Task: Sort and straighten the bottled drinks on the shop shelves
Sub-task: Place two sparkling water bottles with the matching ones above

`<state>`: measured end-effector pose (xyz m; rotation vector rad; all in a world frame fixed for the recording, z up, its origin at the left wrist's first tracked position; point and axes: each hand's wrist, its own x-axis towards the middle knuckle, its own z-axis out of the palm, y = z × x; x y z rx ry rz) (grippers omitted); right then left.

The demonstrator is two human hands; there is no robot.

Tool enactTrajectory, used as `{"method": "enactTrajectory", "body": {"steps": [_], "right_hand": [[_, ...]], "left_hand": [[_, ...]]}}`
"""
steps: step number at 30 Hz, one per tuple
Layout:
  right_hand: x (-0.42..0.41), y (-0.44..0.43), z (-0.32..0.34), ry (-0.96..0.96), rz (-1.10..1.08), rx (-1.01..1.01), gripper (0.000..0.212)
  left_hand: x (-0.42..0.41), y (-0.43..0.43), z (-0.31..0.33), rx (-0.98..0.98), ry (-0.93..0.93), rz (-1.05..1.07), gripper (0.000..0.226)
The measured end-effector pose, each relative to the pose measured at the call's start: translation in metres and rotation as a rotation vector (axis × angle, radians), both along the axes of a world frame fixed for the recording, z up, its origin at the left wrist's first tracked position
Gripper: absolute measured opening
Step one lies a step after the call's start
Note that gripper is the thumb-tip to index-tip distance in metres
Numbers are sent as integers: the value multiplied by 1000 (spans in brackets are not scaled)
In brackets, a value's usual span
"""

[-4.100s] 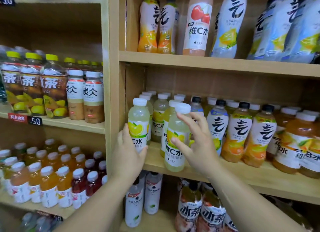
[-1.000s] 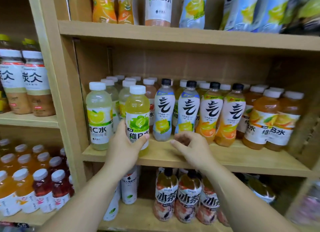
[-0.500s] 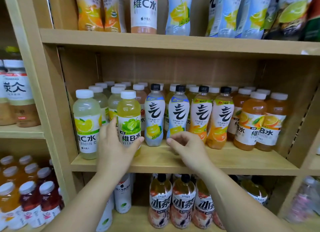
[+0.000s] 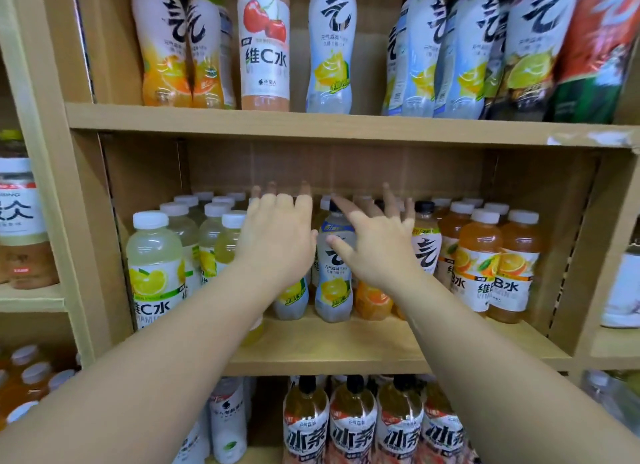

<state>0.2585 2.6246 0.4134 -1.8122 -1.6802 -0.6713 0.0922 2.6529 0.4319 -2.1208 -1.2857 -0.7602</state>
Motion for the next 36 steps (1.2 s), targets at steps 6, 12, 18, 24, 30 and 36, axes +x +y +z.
{"method": "enactTrajectory", "body": {"steps": [6, 12, 18, 24, 30, 36], "right_hand": [[7, 1, -5, -88, 77, -111, 63], [16, -5, -18, -89, 153, 45, 65], [28, -15, -48, 42, 306, 210, 64], [26, -45, -58, 312, 435, 164, 63], [27, -64, -53, 386, 414, 126, 61], [40, -87, -52, 429, 391, 136, 59]], "left_hand": [[-7, 24, 12, -144, 215, 186, 74], [-6, 12, 20, -204, 154, 50, 70], [-12, -4, 4, -236, -65, -318, 66], [-9, -10, -31, -307, -265, -565, 73], [2, -16, -47, -298, -260, -612, 77], [-11, -14, -52, -243, -495, -638, 82]]}}
